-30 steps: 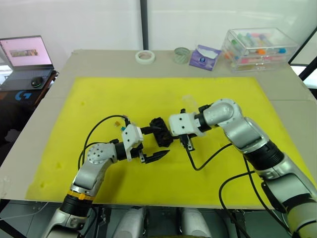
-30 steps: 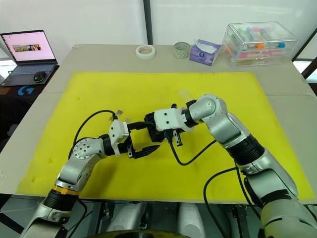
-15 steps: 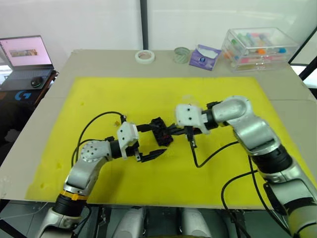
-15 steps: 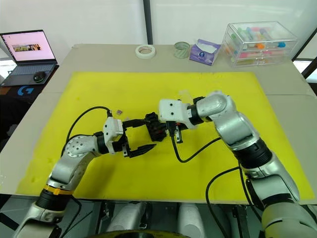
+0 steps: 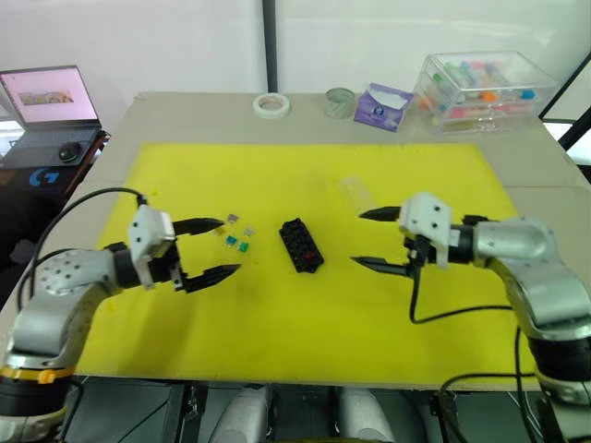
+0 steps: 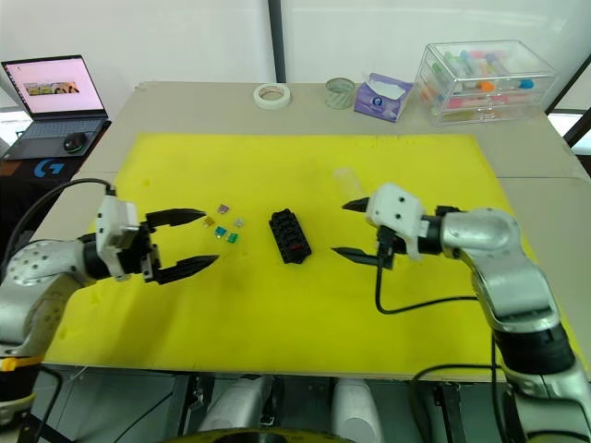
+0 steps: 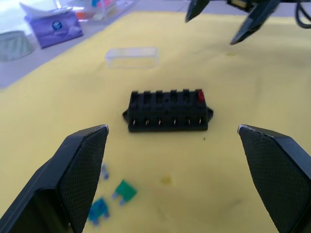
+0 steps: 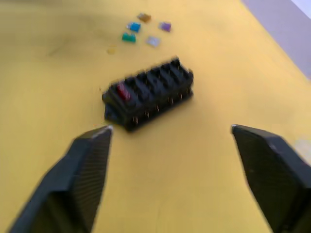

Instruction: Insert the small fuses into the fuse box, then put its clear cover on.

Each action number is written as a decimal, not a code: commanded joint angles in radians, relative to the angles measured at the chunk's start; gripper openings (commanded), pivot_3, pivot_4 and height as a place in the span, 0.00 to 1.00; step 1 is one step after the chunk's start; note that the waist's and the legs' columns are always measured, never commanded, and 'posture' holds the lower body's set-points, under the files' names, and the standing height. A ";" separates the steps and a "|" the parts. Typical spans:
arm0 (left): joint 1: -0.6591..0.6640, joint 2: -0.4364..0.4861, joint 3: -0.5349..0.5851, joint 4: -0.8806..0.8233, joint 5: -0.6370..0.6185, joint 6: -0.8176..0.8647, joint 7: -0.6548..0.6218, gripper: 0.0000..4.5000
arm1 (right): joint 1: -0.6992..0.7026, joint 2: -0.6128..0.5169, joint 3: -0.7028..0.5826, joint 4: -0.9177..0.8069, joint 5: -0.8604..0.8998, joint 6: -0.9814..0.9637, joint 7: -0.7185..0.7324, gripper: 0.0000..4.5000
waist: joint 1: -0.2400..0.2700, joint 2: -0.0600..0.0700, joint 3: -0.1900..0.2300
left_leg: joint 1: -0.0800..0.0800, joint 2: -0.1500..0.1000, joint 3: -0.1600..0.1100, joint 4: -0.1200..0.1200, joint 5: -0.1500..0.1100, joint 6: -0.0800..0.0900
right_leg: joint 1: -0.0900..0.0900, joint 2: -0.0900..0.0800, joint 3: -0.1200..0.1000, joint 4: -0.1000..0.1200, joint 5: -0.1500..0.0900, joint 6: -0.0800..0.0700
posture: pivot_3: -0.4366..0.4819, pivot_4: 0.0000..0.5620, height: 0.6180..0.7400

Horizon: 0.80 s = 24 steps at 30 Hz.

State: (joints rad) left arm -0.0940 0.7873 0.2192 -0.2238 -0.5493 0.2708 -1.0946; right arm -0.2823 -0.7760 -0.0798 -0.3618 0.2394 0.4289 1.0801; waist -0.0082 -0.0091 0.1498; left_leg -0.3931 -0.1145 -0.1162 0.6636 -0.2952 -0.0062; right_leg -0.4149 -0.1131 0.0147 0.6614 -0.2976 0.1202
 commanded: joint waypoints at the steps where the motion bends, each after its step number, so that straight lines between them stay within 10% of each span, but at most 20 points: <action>1: 0.022 0.030 0.088 0.036 -0.013 -0.020 -0.014 1.00 | 0.033 -0.022 -0.094 -0.007 0.025 -0.049 -0.037 1.00 | 0.000 0.000 0.000 | 0.000 0.000 0.000 0.000 0.000 0.000 | 0.000 0.000 0.000 0.000 0.000 0.000 | 0.48 0.27 1.00; 24: 0.037 0.060 0.206 0.262 0.019 -0.067 -0.010 1.00 | 0.031 -0.054 -0.110 0.040 0.096 -0.041 -0.090 1.00 | -0.003 0.000 0.000 | 0.001 0.000 0.000 0.000 0.000 0.000 | 0.001 0.000 0.000 0.000 0.000 0.000 | 0.48 0.27 1.00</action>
State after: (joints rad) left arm -0.0453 0.8420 0.4074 0.0721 -0.5088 0.1798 -1.1216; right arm -0.2084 -0.8224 -0.1967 -0.2643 0.2989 0.3719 0.9833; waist -0.0115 -0.0087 0.1500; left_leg -0.3920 -0.1141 -0.1162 0.6632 -0.2953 -0.0061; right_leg -0.4138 -0.1131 0.0145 0.6612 -0.2976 0.1202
